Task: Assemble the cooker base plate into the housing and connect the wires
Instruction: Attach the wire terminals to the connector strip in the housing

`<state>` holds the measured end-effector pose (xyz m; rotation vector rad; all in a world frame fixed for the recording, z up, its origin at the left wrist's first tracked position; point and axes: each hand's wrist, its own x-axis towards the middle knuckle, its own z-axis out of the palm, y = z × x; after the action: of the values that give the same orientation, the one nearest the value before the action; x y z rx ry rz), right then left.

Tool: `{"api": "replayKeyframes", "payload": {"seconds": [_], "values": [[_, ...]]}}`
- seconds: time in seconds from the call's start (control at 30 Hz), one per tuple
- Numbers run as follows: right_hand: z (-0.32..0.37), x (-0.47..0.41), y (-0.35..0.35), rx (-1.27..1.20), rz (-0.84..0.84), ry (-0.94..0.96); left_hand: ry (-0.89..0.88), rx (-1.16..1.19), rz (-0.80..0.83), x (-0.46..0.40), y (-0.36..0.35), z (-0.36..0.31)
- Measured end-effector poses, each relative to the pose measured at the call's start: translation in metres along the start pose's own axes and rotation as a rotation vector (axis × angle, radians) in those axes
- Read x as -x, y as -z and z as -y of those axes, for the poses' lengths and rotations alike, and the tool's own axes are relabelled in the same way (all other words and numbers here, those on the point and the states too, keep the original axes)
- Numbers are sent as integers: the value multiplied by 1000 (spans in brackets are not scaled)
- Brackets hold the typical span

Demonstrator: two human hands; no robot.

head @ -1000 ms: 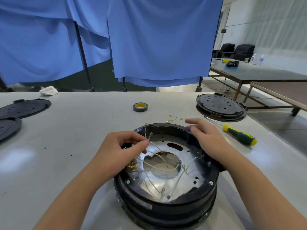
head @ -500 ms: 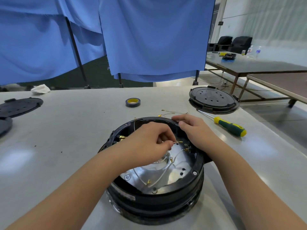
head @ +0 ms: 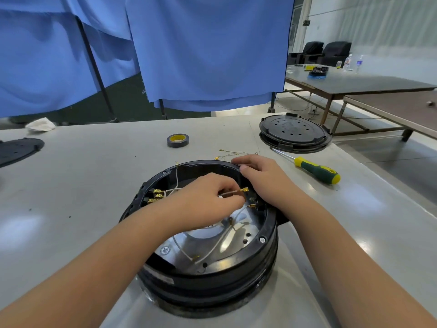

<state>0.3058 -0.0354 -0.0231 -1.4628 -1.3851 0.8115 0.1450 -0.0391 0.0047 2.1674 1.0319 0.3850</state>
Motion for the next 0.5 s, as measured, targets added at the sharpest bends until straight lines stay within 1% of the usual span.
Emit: {"api": "replayKeyframes", "payload": {"seconds": [0.1, 0.23, 0.37, 0.5], "values": [[0, 0, 0, 11, 5, -2, -13, 32, -10, 0, 0, -2], [0, 1, 0, -14, 11, -9, -58, -44, -58, -1, 0, 0], [1, 1, 0, 12, 2, 1, -52, -39, -21, -3, -3, 6], [2, 1, 0, 5, 6, -1, -99, -90, -23, -4, -5, 7]]}}
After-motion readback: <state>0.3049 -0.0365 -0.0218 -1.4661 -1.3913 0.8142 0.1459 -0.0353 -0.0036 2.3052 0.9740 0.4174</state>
